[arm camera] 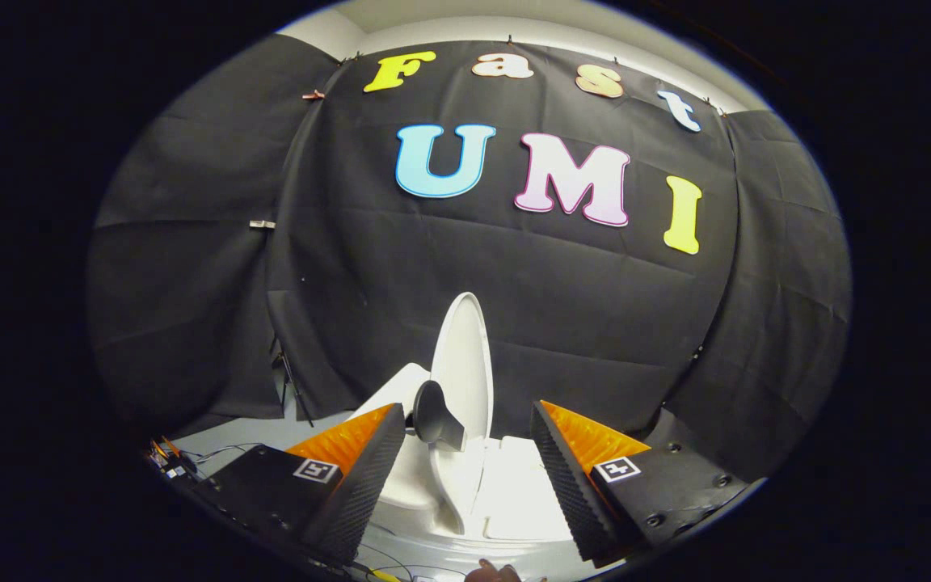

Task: Open the toilet lid.

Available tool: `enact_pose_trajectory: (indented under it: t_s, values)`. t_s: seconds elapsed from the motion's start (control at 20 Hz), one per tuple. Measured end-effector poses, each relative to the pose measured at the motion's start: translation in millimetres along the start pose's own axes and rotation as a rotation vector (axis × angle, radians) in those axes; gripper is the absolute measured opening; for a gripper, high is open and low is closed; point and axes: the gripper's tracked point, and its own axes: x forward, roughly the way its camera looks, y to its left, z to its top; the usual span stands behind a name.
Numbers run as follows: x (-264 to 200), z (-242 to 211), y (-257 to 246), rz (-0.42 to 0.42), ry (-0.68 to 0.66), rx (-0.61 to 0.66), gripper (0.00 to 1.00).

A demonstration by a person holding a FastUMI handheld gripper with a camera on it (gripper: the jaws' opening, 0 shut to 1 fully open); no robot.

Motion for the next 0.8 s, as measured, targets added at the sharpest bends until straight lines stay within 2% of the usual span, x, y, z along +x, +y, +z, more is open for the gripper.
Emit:
enact_pose_trajectory:
  t_s: [0.35, 0.6, 0.8]
  values:
    - [-69, 65, -33, 0.042, -0.116, 0.075, 0.99]
    - [-128, 110, -82, 0.019, -0.214, 0.134, 0.99]
    - [-164, 133, -124, -0.032, -0.262, 0.138, 0.98]
